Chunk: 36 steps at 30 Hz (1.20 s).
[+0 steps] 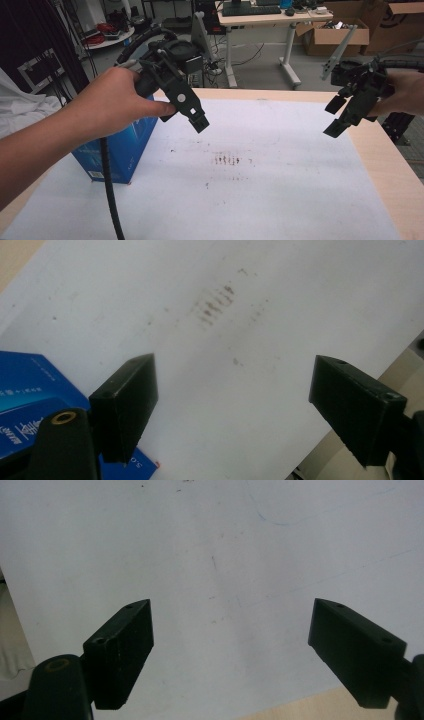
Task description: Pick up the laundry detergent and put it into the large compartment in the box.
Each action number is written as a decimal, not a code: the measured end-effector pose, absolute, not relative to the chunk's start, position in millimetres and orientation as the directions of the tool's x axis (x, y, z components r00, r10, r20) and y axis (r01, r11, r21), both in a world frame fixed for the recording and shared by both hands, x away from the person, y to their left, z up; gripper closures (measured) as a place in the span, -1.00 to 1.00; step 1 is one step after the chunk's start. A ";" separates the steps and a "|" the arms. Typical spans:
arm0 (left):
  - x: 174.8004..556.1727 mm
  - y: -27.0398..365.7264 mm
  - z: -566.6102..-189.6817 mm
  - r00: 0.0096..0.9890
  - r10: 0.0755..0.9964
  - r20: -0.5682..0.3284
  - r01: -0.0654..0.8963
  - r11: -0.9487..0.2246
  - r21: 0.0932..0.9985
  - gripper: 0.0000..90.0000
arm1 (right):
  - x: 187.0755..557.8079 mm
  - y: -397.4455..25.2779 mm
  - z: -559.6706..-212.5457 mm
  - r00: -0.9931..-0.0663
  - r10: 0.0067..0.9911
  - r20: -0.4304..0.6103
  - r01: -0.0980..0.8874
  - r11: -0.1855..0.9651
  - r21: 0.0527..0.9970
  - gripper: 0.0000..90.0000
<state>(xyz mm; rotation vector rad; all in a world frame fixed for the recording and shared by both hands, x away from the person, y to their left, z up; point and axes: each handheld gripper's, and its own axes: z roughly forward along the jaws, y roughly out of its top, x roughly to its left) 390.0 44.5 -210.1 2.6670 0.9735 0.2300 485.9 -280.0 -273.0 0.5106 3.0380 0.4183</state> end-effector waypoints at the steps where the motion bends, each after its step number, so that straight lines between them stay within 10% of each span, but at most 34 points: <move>1: 390.0 43.0 -210.9 0.764 0.643 0.049 0.598 -0.735 0.319 -0.55 | 485.6 -279.6 -273.0 -0.945 0.328 0.014 0.320 0.908 0.269 -0.60; 36: 384.5 -41.4 -285.2 0.917 0.398 -0.023 0.397 -0.906 0.145 -0.53 | 480.4 -264.3 -281.3 -0.954 0.297 0.049 0.299 0.914 0.274 -0.60</move>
